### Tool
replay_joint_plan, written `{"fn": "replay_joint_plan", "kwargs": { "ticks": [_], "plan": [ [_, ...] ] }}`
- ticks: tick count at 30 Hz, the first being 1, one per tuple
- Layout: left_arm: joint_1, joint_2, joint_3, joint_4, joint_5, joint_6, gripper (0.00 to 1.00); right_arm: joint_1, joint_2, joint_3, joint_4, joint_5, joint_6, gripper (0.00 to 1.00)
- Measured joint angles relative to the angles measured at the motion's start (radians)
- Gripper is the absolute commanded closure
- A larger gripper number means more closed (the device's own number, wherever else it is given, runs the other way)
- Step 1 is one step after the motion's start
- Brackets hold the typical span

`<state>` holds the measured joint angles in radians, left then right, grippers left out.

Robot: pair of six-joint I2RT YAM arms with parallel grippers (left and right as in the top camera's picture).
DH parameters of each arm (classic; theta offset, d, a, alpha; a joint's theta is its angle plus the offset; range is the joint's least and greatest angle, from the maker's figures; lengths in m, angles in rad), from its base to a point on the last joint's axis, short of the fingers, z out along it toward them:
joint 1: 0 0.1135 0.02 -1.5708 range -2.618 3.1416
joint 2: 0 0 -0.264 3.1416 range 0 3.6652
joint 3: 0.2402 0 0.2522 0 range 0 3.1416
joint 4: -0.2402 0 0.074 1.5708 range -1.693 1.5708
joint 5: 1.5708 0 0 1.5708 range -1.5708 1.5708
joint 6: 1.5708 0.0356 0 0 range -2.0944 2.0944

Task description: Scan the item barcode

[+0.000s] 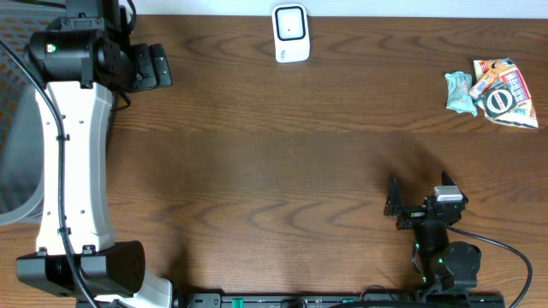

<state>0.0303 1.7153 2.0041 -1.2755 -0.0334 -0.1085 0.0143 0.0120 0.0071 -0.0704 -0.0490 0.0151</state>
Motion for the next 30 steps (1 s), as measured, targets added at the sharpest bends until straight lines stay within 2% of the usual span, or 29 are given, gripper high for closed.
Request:
{"fn": "replay_joint_plan", "kwargs": {
  "ticks": [18, 30],
  "plan": [
    [0.0, 0.0, 0.0, -0.003, 0.001, 0.0, 0.02, 0.0, 0.0, 0.0, 0.0, 0.0, 0.0, 0.01],
    [-0.002, 0.0, 0.0, -0.084, 0.102, 0.0, 0.02, 0.0, 0.0, 0.0, 0.0, 0.0, 0.0, 0.01]
  ]
}}
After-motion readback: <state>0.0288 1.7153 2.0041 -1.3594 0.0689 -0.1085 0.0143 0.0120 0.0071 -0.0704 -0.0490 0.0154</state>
